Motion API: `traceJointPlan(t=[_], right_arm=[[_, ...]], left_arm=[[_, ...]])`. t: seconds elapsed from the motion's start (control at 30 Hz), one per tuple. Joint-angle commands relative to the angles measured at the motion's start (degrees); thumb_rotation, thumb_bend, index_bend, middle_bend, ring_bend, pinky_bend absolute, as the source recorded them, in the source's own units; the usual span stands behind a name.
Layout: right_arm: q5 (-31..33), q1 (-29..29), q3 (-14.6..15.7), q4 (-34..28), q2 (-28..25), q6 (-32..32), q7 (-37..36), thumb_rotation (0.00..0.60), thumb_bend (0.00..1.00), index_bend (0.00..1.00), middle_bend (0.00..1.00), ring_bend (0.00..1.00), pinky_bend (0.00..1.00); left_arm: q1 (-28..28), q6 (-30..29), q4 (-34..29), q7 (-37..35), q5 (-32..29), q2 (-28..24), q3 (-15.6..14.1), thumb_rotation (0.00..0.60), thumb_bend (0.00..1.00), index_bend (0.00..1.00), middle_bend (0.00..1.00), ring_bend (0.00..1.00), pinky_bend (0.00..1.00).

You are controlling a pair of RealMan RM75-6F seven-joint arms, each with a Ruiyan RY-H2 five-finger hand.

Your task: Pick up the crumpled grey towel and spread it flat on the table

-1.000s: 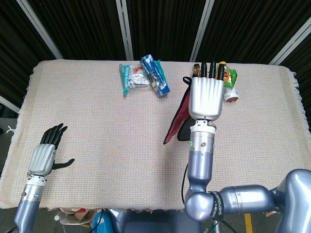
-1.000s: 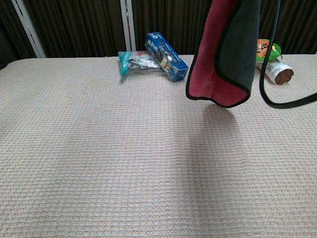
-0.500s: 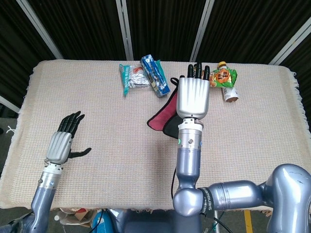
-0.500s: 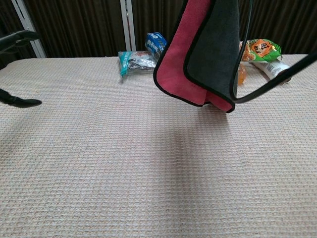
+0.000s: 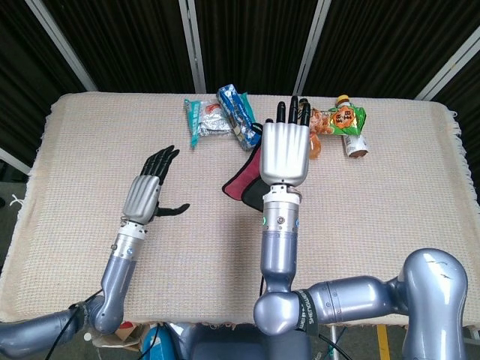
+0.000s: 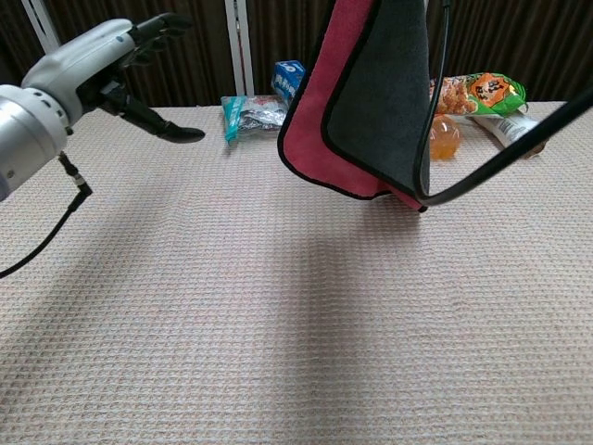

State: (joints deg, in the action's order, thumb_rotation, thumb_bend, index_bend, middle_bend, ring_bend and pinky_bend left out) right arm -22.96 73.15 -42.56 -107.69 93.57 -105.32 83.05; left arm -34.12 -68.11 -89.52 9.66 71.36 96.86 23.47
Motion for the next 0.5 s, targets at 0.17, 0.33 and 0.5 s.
traceJointPlan(t=[0.17, 0.33, 0.5], right_arm=[[0.4, 1.6, -0.1, -0.3, -0.1, -0.6, -0.7, 0.600, 0.67, 0.67, 0.24, 0.11, 0.13], [0.5, 3.0, -0.1, -0.5, 0.0, -0.8, -1.1, 0.600, 0.67, 0.68, 0.24, 0.11, 0.14], [0.6, 4.4, 0.0, -0.4, 0.4, -0.9, -1.5, 0.600, 0.67, 0.68, 0.24, 0.11, 0.14]], left_arm=[[-3.9, 0.9, 2.2, 2.5, -3.7, 2.8, 2.5, 0.600, 0.07, 0.05, 0.00, 0.00, 0.02], [-5.2, 1.4, 3.5, 2.8, -6.4, 4.0, 3.0, 0.600, 0.08, 0.09, 0.00, 0.00, 0.02], [-6.2, 1.7, 4.7, 2.7, -8.0, 4.6, 3.0, 0.600, 0.10, 0.13, 0.01, 0.00, 0.02]])
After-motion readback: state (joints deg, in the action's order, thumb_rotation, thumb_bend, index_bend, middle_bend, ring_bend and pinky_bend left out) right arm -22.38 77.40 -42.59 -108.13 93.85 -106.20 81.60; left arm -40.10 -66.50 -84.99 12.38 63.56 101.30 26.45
